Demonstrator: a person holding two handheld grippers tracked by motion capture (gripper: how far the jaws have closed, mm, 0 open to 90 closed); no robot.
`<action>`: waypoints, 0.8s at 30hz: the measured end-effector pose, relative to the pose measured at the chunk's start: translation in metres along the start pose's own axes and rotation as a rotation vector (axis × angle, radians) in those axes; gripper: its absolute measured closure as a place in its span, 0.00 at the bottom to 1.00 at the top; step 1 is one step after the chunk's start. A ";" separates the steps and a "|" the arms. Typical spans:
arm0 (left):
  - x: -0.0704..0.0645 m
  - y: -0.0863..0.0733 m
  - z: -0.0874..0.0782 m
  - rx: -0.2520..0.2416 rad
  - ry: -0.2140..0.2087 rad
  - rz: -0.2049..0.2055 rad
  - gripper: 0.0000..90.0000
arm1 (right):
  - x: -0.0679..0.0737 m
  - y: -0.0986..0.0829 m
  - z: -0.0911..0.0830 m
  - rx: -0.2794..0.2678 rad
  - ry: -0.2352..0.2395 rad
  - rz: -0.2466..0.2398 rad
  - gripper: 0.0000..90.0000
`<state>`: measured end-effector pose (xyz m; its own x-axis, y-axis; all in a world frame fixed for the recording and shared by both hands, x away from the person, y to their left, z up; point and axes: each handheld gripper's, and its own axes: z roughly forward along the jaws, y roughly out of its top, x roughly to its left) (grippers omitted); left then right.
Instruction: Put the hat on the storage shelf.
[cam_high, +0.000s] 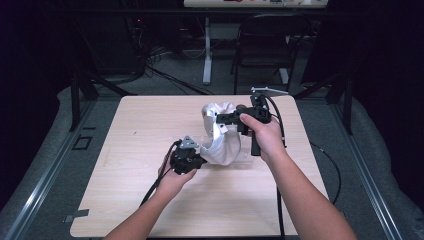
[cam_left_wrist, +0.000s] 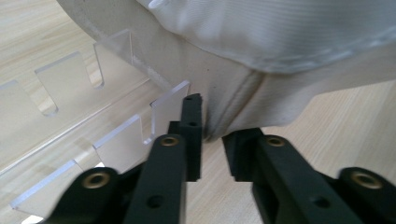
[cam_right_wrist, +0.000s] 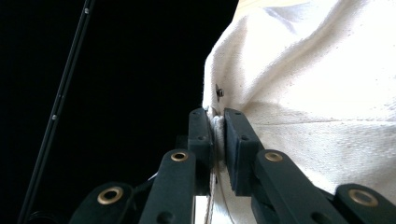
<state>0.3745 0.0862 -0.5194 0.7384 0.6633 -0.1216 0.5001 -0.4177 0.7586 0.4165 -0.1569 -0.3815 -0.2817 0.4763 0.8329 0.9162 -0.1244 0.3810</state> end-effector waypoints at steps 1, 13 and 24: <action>-0.001 0.000 0.000 -0.002 0.005 0.002 0.81 | 0.000 0.000 0.000 -0.001 -0.003 -0.003 0.91; -0.002 -0.013 -0.021 -0.076 0.002 -0.020 0.62 | 0.000 -0.003 -0.006 -0.021 -0.035 -0.036 0.91; 0.009 -0.041 -0.060 -0.127 0.018 -0.089 0.53 | 0.001 -0.006 -0.008 -0.039 -0.055 -0.060 0.90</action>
<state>0.3340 0.1467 -0.5137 0.6851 0.7057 -0.1809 0.5009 -0.2761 0.8203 0.4089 -0.1629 -0.3800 -0.3191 0.5305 0.7853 0.8858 -0.1277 0.4462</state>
